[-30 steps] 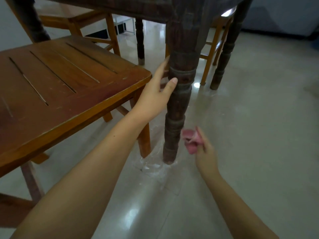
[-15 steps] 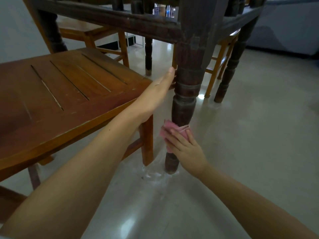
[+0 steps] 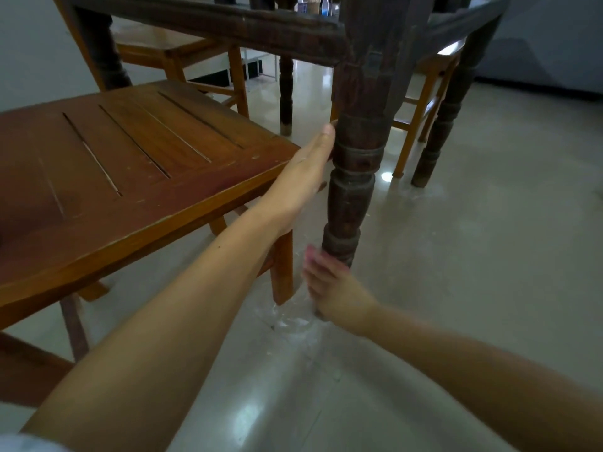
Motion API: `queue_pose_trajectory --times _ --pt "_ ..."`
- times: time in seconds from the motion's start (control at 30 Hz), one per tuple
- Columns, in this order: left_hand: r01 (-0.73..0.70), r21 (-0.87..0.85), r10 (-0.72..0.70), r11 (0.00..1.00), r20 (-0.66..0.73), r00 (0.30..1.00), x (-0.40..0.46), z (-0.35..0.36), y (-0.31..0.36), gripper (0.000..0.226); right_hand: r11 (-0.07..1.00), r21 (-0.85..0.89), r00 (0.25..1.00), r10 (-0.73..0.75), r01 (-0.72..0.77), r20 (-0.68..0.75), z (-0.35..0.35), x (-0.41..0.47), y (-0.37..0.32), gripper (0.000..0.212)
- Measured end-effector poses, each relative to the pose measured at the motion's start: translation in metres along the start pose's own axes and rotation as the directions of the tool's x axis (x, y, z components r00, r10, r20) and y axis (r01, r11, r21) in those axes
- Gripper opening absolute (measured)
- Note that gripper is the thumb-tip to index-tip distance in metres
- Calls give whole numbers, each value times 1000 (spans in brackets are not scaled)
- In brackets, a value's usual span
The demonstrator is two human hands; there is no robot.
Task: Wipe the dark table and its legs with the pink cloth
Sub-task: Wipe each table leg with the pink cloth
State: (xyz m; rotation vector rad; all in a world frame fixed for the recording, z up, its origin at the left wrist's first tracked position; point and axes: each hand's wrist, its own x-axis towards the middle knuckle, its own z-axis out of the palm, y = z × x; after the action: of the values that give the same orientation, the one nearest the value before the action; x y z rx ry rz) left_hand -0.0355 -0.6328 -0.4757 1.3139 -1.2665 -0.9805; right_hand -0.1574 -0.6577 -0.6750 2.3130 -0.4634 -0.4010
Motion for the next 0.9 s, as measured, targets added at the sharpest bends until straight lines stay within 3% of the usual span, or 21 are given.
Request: queue_pose_trajectory --times 0.03,0.1,0.17,0.2,0.23,0.27,0.3,0.37,0.4,0.43,0.47,0.5,0.53,0.57,0.6,0.63,0.67,0.77,0.83,0.9 --pt "-8 -8 8 1000 -10 1000 0 1 0 48 1000 -20 995 4 -6 -104 -11 -2 19 52" --pt "-19 -25 18 1000 -23 1000 0 2 -1 47 997 -79 986 -35 23 -162 -23 -6 35 55" --pt "-27 -33 27 999 -19 999 -1 2 -2 47 990 -136 992 24 -41 -121 -8 -5 18 50" --pt "-35 -37 35 999 -14 999 -1 2 -3 47 992 -67 989 97 -105 -112 12 -2 0 47" --pt "-38 -42 37 998 -12 999 -1 3 -3 47 992 54 994 112 -111 -17 30 0 -22 44" --pt "-36 -47 35 998 -11 999 -1 4 -3 47 990 122 996 67 -74 60 48 -2 -43 37" --pt "-36 -50 36 998 -11 999 -1 4 -3 47 981 187 999 50 -53 17 78 -3 -66 36" --pt "-51 -56 51 997 -1 999 -2 5 -2 46 939 247 918 301 -238 -260 103 -23 -71 40" --pt "-56 -59 56 997 10 998 -2 5 -2 44 779 600 908 367 -181 -203 94 -39 -72 39" --pt "-57 -62 58 996 17 998 -2 5 -3 43 480 859 890 452 -179 -67 61 -50 -60 43" --pt "-59 -65 60 996 17 998 -2 5 -3 43 106 968 842 520 -227 140 34 -57 -45 42" --pt "-64 -65 66 996 14 998 -1 4 -4 43 -194 957 801 526 -215 287 25 -62 -30 36" --pt "-68 -65 69 996 11 998 0 3 -4 44 -409 896 638 647 -171 417 10 -65 -5 37" --pt "-69 -63 70 996 7 998 0 3 -5 44 -597 802 447 722 18 528 -2 -66 18 41" --pt "-69 -58 69 996 3 998 1 4 -4 45 -634 751 337 759 185 558 -17 -67 40 44" --pt "-69 -55 69 996 0 998 1 4 -4 46 -596 754 282 800 275 530 -27 -65 54 46" --pt "-76 -56 77 996 1 997 0 5 -4 45 -539 780 285 839 318 464 -39 -59 63 48" --pt "-118 -30 118 993 12 993 -1 9 -5 42 -343 855 377 906 389 192 -73 -35 66 51" --pt "-125 -21 125 992 14 992 -2 11 -6 45 -166 942 409 912 292 34 -71 -21 39 56" --pt "-144 -6 144 990 11 990 -2 12 -7 53 -96 985 487 873 141 15 -48 -17 7 67"
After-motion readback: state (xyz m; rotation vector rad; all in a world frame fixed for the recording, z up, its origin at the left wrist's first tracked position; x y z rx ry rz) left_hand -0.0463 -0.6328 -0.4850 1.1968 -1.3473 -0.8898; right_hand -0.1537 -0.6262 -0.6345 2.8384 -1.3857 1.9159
